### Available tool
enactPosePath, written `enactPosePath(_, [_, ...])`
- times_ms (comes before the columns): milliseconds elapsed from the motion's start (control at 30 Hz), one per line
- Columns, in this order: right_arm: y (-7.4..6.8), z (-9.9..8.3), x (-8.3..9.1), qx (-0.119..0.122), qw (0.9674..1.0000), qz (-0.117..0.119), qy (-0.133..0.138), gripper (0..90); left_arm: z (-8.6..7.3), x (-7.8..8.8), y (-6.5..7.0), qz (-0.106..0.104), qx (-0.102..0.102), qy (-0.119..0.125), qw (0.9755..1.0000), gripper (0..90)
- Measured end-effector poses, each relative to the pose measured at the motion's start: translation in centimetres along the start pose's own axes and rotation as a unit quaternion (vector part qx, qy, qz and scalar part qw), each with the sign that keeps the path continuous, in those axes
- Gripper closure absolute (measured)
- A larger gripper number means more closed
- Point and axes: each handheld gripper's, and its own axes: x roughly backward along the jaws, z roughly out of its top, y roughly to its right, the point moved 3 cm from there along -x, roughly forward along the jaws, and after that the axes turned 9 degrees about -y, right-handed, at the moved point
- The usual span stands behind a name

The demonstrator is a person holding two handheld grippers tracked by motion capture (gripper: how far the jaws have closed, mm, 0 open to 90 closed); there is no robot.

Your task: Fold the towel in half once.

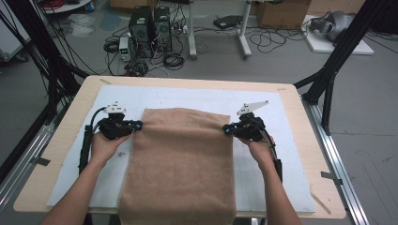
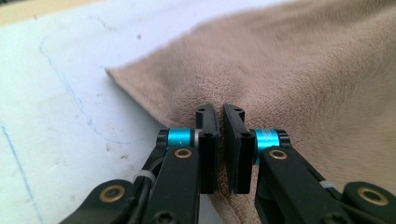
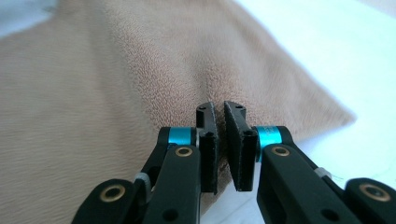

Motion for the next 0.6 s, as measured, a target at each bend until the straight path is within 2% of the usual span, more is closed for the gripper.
enactPosePath(67, [-1.0,0.1,1.1,0.015,0.9998,0.010,0.001,83.9,-0.1,1.1,0.5,-0.006,-0.006,0.012,0.9999,84.1])
enactPosePath(133, [-2.0,-0.1,2.1,0.031,0.9994,0.014,0.000,83.8,-0.7,2.2,1.6,-0.008,-0.027,0.015,0.9995,84.1])
enactPosePath(233, [-3.7,-0.9,3.1,0.044,0.9988,0.020,0.000,83.8,-1.9,3.3,2.9,-0.010,-0.050,0.018,0.9986,84.1])
enactPosePath(433, [-7.2,-3.8,3.5,0.064,0.9973,0.032,-0.019,83.8,-5.3,5.0,5.6,-0.021,-0.072,0.027,0.9968,84.1])
enactPosePath(500, [-8.4,-5.0,3.5,0.069,0.9966,0.035,-0.026,83.8,-6.9,5.4,6.6,-0.025,-0.082,0.023,0.9960,84.0])
enactPosePath(600, [-9.6,-6.3,3.3,0.075,0.9954,0.045,-0.039,83.5,-8.8,5.7,7.5,-0.031,-0.087,0.020,0.9955,83.5])
